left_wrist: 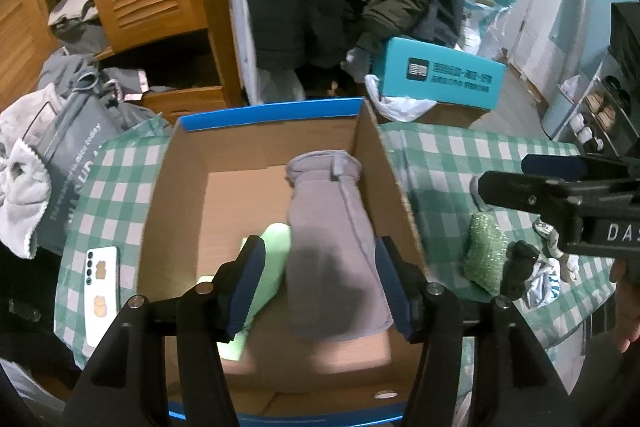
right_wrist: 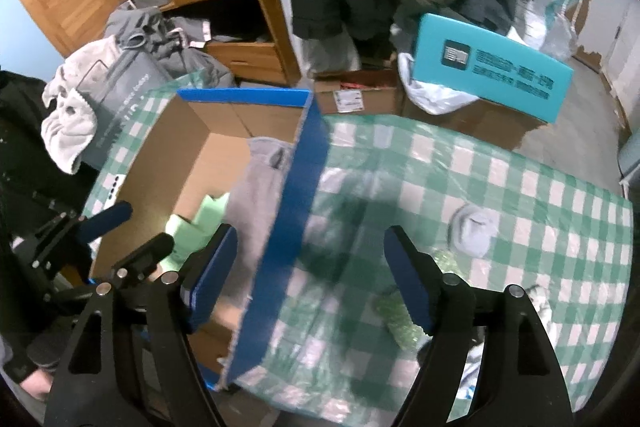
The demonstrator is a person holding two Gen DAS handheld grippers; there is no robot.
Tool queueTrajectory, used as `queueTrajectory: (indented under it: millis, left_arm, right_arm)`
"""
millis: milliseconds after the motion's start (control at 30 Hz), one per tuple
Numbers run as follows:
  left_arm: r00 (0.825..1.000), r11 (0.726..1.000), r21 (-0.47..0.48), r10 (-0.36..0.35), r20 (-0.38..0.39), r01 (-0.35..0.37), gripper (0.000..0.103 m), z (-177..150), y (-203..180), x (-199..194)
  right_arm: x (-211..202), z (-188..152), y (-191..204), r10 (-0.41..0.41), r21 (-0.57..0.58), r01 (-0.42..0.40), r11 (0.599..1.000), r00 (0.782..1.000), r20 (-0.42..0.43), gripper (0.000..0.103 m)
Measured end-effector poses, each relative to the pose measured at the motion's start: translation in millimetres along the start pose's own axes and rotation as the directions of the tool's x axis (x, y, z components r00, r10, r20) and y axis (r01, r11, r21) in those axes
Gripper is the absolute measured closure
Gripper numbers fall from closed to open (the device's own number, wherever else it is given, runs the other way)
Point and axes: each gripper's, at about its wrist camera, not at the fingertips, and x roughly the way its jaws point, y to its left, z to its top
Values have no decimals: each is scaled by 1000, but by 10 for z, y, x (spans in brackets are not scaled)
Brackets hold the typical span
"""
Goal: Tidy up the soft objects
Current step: 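Lower both items into the box and open both grippers, then move both grippers back over the table toward the green mesh scrubber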
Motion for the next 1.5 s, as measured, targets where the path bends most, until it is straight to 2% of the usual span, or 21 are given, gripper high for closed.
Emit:
queueTrajectory:
  millis: [100, 200, 800, 1100, 1200, 1333, 1500]
  left_arm:
    - [1000, 1000, 25, -5, -1, 5, 43, 17, -140, 11]
    - [1000, 999, 45, -7, 1, 7, 35, 32, -270, 18]
    - [996, 988, 140, -59, -64, 68, 34, 46, -982, 179]
    - [986, 976, 172, -114, -124, 135, 33, 66, -1339, 360]
    - [982, 968, 197, -130, -137, 156, 22, 70, -1498, 423]
    - [978, 962, 215, -136, -160, 169, 22, 74, -1643, 534]
    - [967, 962, 188, -161, -198, 199, 22, 77, -1696, 690]
  right_arm:
    - [-21, -64, -129, -11, 11, 11, 1000, 1000, -2, 26]
    - [-44, -151, -267, -21, 24, 21, 999, 1000, -7, 26]
    - [-292, -592, -1192, -105, 140, 106, 984, 994, -17, 24]
    - [-340, -806, -1642, -135, 210, 140, 968, 990, -37, 24]
    - [-345, -862, -1760, -148, 222, 154, 963, 988, -46, 24]
    - [-326, -947, -1954, -160, 249, 172, 953, 985, -67, 24]
    - [-264, -1049, -2164, -174, 277, 195, 941, 980, -99, 24]
